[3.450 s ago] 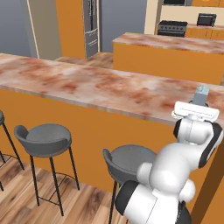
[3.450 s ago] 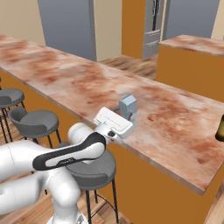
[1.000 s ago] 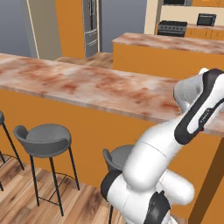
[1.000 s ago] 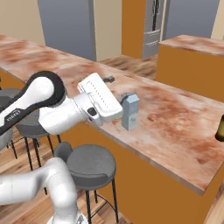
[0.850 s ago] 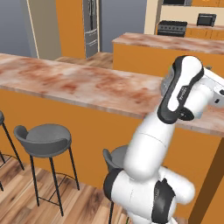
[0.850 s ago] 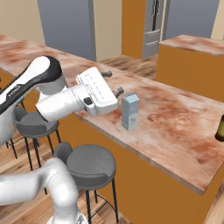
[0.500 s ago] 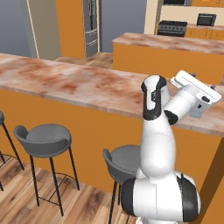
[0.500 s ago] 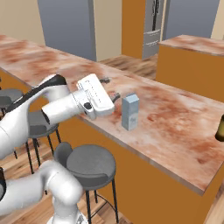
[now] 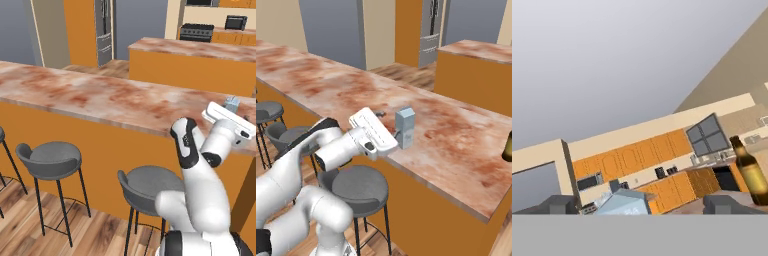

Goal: Move the drinks to the dining counter.

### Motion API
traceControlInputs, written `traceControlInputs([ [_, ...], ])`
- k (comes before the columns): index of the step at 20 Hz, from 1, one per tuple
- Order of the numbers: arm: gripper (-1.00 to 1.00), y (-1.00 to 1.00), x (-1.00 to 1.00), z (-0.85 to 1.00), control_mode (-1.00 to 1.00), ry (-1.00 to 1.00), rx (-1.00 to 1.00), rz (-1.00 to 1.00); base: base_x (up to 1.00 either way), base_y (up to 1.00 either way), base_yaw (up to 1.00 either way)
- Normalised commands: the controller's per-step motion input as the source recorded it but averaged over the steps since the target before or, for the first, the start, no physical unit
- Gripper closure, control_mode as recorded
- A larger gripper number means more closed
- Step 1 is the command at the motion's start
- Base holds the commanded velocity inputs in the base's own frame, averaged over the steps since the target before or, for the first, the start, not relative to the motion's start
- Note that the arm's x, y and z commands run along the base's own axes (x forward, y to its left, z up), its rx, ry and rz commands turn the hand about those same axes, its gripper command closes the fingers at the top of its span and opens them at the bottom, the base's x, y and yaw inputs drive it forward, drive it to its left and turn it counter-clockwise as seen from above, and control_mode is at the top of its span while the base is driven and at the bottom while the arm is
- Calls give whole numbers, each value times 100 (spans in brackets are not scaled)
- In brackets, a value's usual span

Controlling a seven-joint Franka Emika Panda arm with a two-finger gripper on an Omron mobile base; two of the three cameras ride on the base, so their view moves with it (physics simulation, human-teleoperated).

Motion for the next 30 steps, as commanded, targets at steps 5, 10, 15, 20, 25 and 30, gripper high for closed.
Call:
traceControlInputs([
  [5,-100,34,-75,49,-100,2,11,9,0,0,0],
  [10,-100,20,-69,74,-100,18,21,3,0,0,0],
  [15,-100,8,-64,99,-100,37,24,7,0,0,0],
  [20,-100,17,-57,100,-100,49,19,8,0,0,0],
  [25,-100,30,-48,85,-100,50,13,11,0,0,0],
  [30,-100,28,-55,75,-100,27,7,14,0,0,0],
])
